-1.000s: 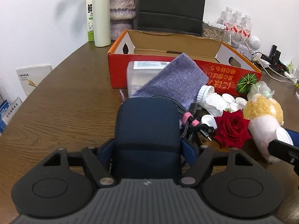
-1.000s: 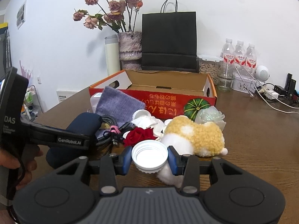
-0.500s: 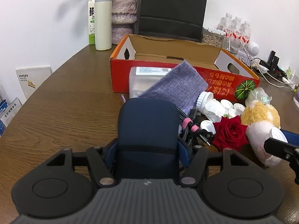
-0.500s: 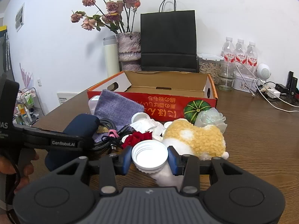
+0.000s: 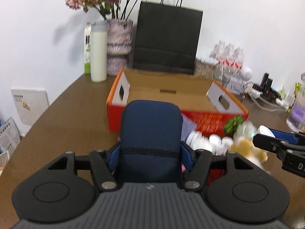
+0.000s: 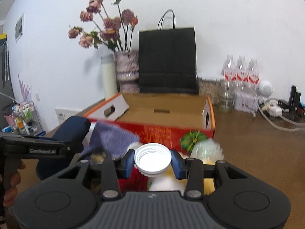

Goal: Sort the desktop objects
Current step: 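Carry the pouch and cap into the cardboard box with both grippers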

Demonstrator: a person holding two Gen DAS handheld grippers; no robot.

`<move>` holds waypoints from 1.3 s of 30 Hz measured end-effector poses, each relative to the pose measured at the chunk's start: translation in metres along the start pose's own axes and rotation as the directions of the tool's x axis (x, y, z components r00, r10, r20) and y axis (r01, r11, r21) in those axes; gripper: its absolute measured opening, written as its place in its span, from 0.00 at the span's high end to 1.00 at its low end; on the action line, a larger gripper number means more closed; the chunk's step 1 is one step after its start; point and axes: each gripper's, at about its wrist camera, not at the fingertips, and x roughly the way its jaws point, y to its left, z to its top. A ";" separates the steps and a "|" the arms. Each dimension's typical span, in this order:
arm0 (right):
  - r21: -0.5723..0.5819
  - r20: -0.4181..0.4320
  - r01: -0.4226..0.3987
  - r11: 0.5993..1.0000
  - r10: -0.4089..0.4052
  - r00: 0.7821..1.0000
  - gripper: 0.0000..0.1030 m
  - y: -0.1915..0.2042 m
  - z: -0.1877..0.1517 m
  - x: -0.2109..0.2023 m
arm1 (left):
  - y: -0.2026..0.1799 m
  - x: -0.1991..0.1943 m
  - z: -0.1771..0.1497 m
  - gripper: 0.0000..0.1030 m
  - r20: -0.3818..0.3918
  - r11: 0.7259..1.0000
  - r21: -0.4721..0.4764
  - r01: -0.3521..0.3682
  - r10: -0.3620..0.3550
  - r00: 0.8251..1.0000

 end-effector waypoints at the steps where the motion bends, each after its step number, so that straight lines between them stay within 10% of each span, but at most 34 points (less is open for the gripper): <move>1: -0.004 0.012 0.001 1.000 -0.001 1.000 0.62 -0.002 0.007 0.002 | -0.001 0.001 0.006 0.39 0.012 1.000 0.000 0.002 -0.002 1.000; 18: -0.025 -0.057 0.024 0.999 -0.025 0.998 0.62 -0.020 0.081 0.135 | -0.013 0.086 0.104 0.39 0.078 0.999 -0.022 0.044 -0.042 0.996; 26: -0.016 -0.198 0.046 0.999 -0.048 0.979 0.62 -0.038 0.083 0.210 | -0.010 0.170 0.126 0.39 -0.103 0.999 -0.025 0.021 -0.023 0.994; 39: -0.041 -0.375 0.048 0.998 -0.060 0.925 0.62 -0.044 0.075 0.272 | -0.008 0.238 0.113 0.39 -0.338 1.000 0.017 -0.006 0.011 0.941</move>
